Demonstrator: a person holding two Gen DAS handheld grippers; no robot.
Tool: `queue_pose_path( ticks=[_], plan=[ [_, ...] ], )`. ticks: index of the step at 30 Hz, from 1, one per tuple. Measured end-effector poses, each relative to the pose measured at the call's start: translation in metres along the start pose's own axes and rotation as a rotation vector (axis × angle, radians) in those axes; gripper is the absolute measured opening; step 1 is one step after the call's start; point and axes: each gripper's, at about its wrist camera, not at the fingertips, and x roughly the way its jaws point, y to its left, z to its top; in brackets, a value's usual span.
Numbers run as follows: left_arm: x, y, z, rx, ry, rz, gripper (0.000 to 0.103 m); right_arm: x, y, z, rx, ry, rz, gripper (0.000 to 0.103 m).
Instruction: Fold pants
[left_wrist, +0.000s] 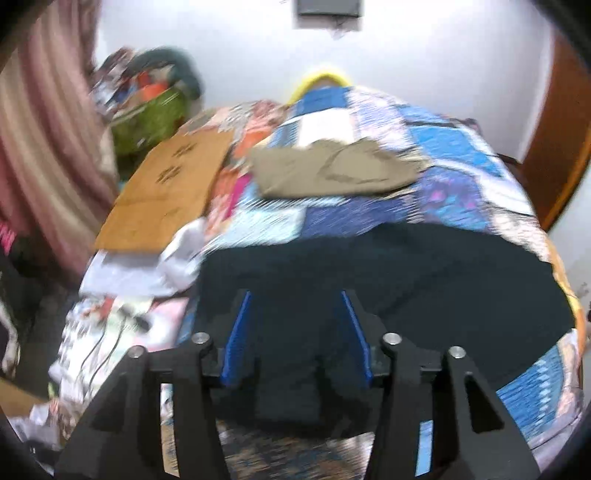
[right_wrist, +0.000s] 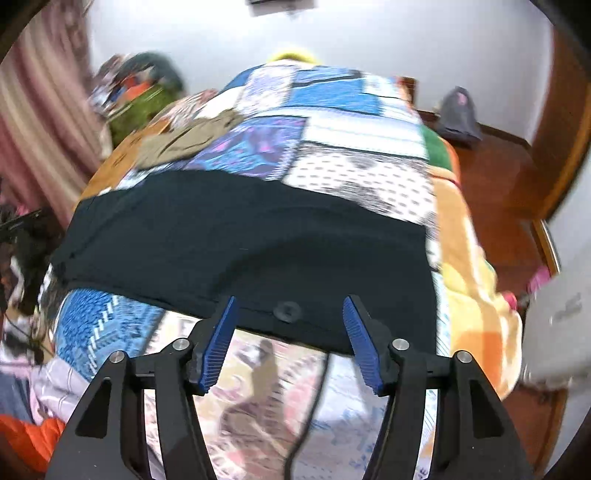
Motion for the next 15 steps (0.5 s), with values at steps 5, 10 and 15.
queue_pose_path(
  ticks=[5,10,15],
  plan=[
    [0.003,-0.08,0.02,0.106,-0.03,-0.122,0.057,-0.004,-0.027,-0.019,0.132,-0.022,-0.015,0.059],
    [0.022,-0.155,0.022,0.21,0.009,-0.229,0.057,0.0,-0.045,-0.037,0.235,-0.03,-0.015,0.061],
    [0.043,-0.22,0.013,0.305,0.075,-0.294,0.057,0.011,-0.055,-0.054,0.338,-0.027,0.046,0.061]
  ],
)
